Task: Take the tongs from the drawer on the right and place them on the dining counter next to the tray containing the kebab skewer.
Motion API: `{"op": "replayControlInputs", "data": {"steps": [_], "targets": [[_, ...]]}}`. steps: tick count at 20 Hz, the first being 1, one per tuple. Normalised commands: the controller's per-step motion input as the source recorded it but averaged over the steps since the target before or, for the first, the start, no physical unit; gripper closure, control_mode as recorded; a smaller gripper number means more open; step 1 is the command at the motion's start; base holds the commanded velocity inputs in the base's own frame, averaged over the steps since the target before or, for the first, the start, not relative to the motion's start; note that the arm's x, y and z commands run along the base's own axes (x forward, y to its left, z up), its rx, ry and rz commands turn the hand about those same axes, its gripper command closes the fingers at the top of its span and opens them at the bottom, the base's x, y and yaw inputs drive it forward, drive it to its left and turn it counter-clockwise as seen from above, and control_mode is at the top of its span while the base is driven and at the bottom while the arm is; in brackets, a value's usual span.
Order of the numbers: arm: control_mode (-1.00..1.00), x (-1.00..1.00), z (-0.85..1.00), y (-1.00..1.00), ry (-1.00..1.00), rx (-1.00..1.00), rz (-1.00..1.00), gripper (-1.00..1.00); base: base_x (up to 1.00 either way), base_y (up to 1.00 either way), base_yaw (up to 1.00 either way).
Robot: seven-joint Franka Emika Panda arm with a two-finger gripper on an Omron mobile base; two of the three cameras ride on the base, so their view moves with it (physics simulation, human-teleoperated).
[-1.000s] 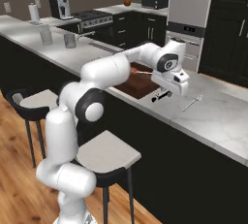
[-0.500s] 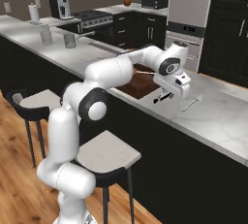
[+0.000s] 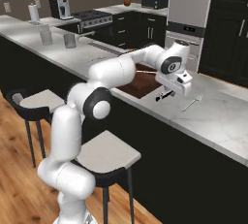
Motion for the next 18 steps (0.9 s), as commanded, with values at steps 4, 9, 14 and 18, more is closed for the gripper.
{"op": "replayControlInputs", "data": {"steps": [4,9,14,18], "targets": [[-1.0,0.21,-0.2,-0.08,0.0,0.0,0.0,1.0,0.0,0.0,0.0],[-1.0,-0.01,-0.24,-0.13,0.0,0.0,0.0,-1.0,0.0,0.0,0.0],[-1.0,-0.03,-0.07,-0.12,0.0,0.0,0.0,-1.0,0.0,0.0,0.0],[-1.0,-0.02,0.1,-0.05,0.0,0.0,-0.02,-1.0,0.0,0.0,0.0]]}}
